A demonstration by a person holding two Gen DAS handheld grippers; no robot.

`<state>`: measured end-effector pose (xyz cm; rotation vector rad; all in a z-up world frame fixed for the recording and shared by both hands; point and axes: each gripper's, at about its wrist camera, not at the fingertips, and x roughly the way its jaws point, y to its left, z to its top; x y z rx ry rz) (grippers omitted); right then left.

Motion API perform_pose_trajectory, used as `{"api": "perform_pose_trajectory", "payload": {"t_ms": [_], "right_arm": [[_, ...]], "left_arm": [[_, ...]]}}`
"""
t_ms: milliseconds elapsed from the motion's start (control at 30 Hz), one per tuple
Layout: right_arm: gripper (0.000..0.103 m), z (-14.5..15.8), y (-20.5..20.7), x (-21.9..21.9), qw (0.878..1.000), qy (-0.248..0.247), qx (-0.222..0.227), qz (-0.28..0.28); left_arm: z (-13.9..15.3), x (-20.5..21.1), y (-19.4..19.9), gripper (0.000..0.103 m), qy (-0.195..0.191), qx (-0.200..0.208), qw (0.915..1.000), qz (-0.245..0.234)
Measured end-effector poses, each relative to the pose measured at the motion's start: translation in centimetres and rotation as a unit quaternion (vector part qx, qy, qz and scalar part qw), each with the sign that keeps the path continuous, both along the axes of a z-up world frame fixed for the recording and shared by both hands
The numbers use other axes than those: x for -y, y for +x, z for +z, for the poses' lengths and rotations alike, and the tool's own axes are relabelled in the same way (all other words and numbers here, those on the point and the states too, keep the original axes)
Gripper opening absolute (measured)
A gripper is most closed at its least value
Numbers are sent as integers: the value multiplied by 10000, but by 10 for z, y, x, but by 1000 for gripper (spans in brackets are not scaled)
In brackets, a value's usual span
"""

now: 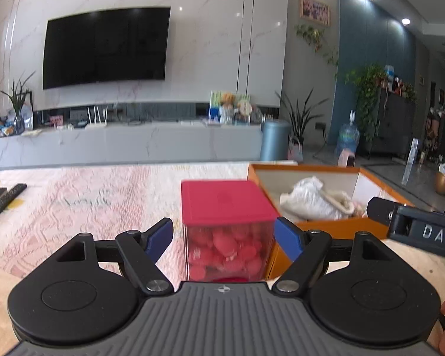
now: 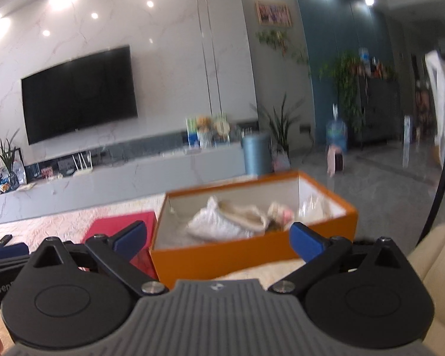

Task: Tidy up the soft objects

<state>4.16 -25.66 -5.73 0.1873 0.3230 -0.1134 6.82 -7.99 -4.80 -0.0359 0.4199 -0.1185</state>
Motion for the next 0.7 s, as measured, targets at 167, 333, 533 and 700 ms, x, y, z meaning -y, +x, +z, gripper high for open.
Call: {"api": "perform_pose_trajectory", "payload": {"t_ms": [167, 333, 533, 700], "right_arm": [[100, -10, 9, 6, 9997, 177, -157, -78], [100, -15, 15, 2, 9994, 91, -326, -40], [100, -15, 15, -1, 9994, -11, -357, -12], [100, -15, 15, -3, 9994, -38, -350, -12]], "left_arm": [[-9, 0, 3, 91, 38, -323, 9995, 21], [-18, 0, 2, 91, 32, -522, 9986, 66], [-17, -1, 2, 91, 55, -602, 9981, 79], [-15, -2, 1, 91, 72, -603, 9981, 68]]}}
